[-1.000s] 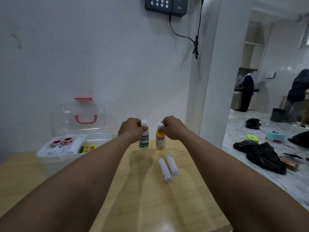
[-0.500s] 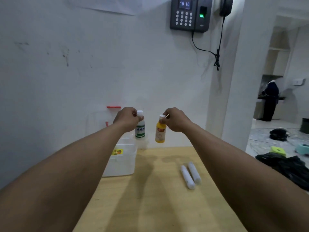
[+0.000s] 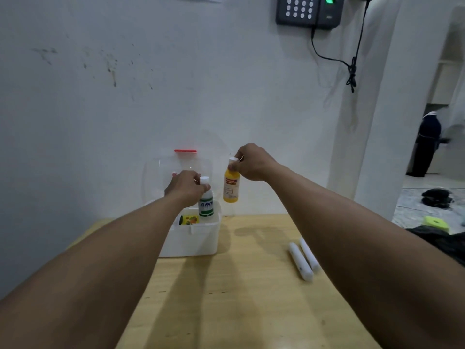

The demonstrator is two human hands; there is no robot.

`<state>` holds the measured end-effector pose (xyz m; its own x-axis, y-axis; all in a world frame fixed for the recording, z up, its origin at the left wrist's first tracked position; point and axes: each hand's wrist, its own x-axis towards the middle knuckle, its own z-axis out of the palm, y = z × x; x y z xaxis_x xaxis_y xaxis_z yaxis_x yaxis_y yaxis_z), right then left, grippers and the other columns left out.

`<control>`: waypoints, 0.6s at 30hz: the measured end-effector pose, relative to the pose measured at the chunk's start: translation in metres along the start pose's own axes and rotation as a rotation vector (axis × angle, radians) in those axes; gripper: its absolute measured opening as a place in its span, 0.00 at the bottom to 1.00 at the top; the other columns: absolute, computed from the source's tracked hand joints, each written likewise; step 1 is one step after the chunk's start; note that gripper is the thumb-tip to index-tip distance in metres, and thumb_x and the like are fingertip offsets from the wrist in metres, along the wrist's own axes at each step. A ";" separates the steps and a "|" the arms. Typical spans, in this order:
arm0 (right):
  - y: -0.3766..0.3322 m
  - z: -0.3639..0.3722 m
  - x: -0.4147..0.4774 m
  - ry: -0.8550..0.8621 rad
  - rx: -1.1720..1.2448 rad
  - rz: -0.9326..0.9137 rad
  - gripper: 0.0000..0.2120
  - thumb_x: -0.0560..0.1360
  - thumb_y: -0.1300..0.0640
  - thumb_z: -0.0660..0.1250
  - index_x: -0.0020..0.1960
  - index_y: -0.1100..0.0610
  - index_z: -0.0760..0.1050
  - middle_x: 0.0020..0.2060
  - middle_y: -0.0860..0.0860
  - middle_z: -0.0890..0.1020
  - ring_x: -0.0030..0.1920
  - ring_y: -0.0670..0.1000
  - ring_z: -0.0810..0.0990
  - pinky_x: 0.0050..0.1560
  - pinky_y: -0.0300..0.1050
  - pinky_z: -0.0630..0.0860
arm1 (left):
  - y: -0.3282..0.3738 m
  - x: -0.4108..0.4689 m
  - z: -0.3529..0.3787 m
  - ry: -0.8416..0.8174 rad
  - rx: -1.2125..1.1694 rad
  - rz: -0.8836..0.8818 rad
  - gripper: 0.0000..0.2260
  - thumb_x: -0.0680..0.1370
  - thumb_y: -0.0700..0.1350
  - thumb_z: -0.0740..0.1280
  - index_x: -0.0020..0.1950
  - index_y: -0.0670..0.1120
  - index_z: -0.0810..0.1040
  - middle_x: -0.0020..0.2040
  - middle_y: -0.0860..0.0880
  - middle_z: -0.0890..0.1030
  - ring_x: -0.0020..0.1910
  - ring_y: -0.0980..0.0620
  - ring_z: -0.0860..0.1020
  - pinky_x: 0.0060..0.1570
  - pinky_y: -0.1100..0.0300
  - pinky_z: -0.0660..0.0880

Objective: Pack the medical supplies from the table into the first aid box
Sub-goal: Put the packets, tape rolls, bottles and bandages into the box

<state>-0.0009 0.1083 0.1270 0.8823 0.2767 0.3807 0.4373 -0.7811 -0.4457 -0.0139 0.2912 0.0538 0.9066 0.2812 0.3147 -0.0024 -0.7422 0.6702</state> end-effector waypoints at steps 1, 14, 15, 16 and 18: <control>0.000 0.002 0.001 -0.003 0.001 0.001 0.15 0.77 0.53 0.69 0.58 0.62 0.79 0.50 0.56 0.83 0.48 0.55 0.81 0.46 0.49 0.79 | -0.001 0.000 0.004 -0.009 0.016 -0.001 0.17 0.76 0.53 0.71 0.62 0.47 0.78 0.62 0.46 0.80 0.58 0.43 0.77 0.59 0.45 0.76; 0.000 0.017 0.011 -0.010 0.030 -0.026 0.13 0.77 0.53 0.70 0.56 0.62 0.80 0.48 0.56 0.83 0.45 0.55 0.81 0.37 0.43 0.75 | -0.014 0.007 0.031 -0.109 0.174 -0.027 0.17 0.75 0.50 0.74 0.62 0.49 0.78 0.58 0.46 0.82 0.54 0.45 0.79 0.55 0.47 0.75; -0.001 0.018 0.012 -0.009 0.032 -0.029 0.13 0.77 0.54 0.69 0.56 0.62 0.80 0.48 0.56 0.83 0.45 0.55 0.81 0.37 0.42 0.75 | -0.015 0.007 0.032 -0.101 0.187 -0.029 0.17 0.75 0.51 0.74 0.61 0.49 0.78 0.57 0.47 0.82 0.53 0.45 0.79 0.54 0.48 0.75; -0.001 0.019 0.012 -0.008 0.033 -0.031 0.13 0.77 0.54 0.69 0.56 0.63 0.80 0.48 0.56 0.83 0.46 0.54 0.81 0.37 0.42 0.76 | -0.016 0.007 0.032 -0.091 0.189 -0.031 0.16 0.75 0.51 0.74 0.61 0.49 0.78 0.57 0.47 0.82 0.53 0.45 0.79 0.54 0.48 0.75; -0.001 0.021 0.014 -0.008 0.029 -0.033 0.13 0.77 0.54 0.70 0.56 0.63 0.80 0.49 0.56 0.83 0.46 0.55 0.81 0.42 0.46 0.79 | -0.017 0.008 0.032 -0.083 0.185 -0.038 0.16 0.74 0.51 0.74 0.60 0.49 0.79 0.56 0.47 0.83 0.53 0.45 0.79 0.55 0.47 0.75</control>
<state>0.0144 0.1252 0.1156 0.8688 0.3065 0.3890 0.4707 -0.7550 -0.4565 0.0070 0.2866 0.0238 0.9362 0.2657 0.2300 0.1030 -0.8332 0.5433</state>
